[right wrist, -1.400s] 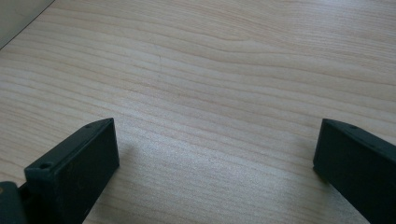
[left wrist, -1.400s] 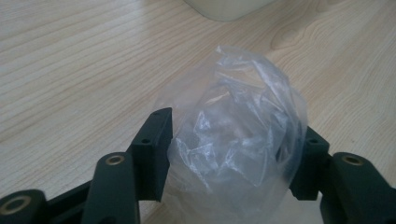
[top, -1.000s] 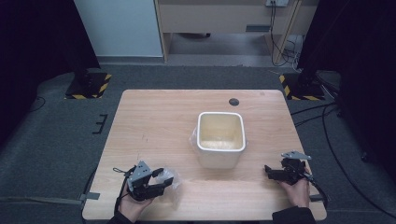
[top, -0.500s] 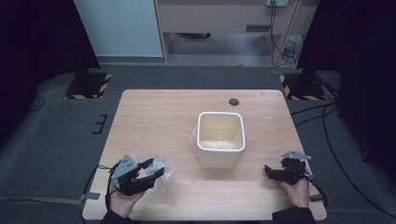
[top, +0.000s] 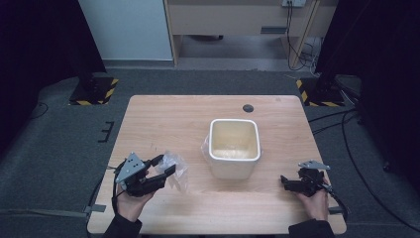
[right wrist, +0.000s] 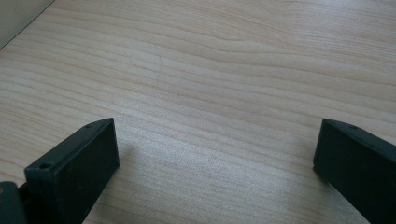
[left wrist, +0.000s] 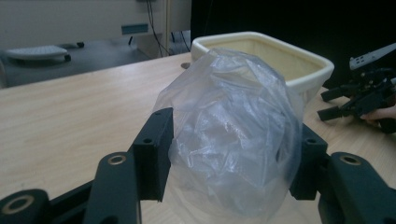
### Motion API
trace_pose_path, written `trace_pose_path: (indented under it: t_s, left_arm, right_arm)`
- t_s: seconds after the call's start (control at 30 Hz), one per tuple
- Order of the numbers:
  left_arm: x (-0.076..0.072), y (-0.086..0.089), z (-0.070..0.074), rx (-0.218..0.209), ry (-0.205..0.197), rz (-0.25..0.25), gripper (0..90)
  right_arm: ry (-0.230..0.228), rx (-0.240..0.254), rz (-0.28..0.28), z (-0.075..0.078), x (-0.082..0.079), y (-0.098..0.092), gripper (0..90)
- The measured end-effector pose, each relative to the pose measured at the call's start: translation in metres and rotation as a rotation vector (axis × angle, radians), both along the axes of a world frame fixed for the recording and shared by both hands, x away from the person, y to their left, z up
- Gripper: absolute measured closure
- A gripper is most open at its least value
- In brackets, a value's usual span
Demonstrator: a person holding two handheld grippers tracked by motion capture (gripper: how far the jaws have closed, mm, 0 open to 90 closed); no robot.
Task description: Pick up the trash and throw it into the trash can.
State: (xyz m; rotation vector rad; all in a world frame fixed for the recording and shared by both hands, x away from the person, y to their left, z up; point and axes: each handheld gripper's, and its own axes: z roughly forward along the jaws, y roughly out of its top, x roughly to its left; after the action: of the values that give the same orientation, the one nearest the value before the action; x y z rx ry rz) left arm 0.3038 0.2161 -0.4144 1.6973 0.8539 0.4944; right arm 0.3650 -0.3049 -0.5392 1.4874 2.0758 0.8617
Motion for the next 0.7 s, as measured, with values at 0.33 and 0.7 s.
trace_pose_path:
  t_s: [0.33, 0.7]
  left_arm:
    - [0.014, -0.022, 0.019, -0.022, -0.047, -0.013, 42.8]
    - [0.022, -0.030, 0.042, -0.035, -0.096, -0.005, 42.9]
  right_arm:
    - [0.001, 0.001, -0.001, 0.000, 0.000, 0.000, 0.3]
    - [0.001, 0.001, -0.001, 0.000, 0.000, 0.000, 0.3]
